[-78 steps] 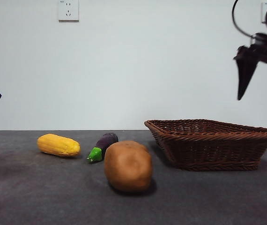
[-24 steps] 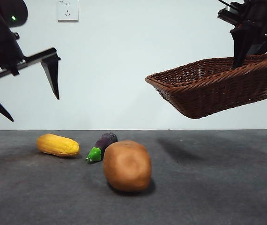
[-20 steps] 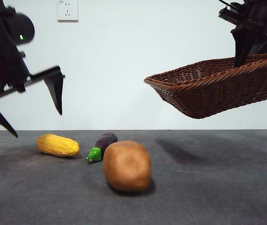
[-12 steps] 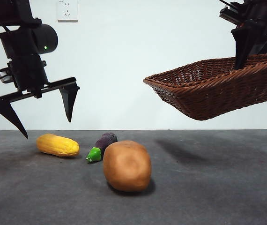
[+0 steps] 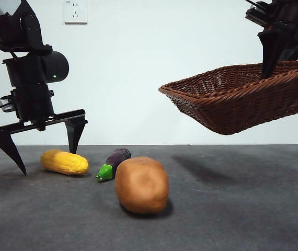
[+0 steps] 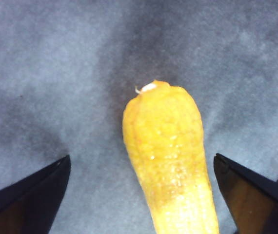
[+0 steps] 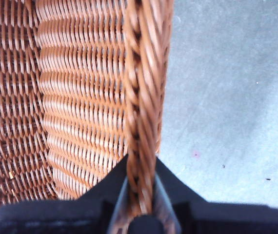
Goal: Help me put the vegetables on the table into the basket
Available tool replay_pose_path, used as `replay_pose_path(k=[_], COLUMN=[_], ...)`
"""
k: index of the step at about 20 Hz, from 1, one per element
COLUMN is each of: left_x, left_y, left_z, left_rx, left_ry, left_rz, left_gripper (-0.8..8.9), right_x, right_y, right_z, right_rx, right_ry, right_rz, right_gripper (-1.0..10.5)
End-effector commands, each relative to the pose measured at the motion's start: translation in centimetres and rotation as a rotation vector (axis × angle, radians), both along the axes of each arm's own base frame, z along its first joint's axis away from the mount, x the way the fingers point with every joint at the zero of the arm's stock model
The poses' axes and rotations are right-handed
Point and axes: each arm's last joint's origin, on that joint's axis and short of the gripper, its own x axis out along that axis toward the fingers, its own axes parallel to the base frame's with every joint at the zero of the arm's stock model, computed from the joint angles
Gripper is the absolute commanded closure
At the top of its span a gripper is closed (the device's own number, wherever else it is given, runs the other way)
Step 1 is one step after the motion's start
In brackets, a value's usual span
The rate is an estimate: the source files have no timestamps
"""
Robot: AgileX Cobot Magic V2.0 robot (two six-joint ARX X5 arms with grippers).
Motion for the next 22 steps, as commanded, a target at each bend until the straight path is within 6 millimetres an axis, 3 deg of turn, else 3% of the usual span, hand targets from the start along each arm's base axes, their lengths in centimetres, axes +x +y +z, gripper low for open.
replay_pose_path(k=[1, 4, 7, 10, 15, 19, 22], left_x=[0.1, 0.1, 0.2, 0.6, 1.2, -0.6, -2.6], left_y=[-0.2, -0.4, -0.8, -1.0, -3.2, -7.8, -11.9], left_z=[-0.9, -0.9, -0.7, 1.4, 9.8, 15.5, 16.3], left_rx=[0.005, 0.005, -0.004, -0.034, -0.077, -0.328, -0.372], left_ry=[0.024, 0.018, -0.007, -0.076, -0.266, -0.457, -0.499], left_rz=[-0.011, -0.023, -0.086, -0.215, -0.573, -0.895, -1.053], left_gripper=[4.25, 6.94, 8.22, 8.22, 8.22, 8.22, 8.22], right_x=[-0.5, -0.5, -0.5, -0.4, -0.2, -0.5, -1.1], right_y=[0.0, 0.0, 0.0, 0.1, -0.2, 1.0, 4.2], right_z=[0.5, 0.5, 0.5, 0.5, 0.3, 0.2, 0.2], right_rx=[0.010, 0.010, 0.009, 0.010, -0.053, -0.080, -0.092], right_ry=[0.004, 0.005, 0.004, -0.004, 0.020, 0.050, 0.058], right_rz=[0.013, 0.013, 0.012, 0.006, -0.109, -0.153, -0.089], right_gripper=[9.6, 9.6, 9.6, 9.6, 9.6, 9.6, 9.6])
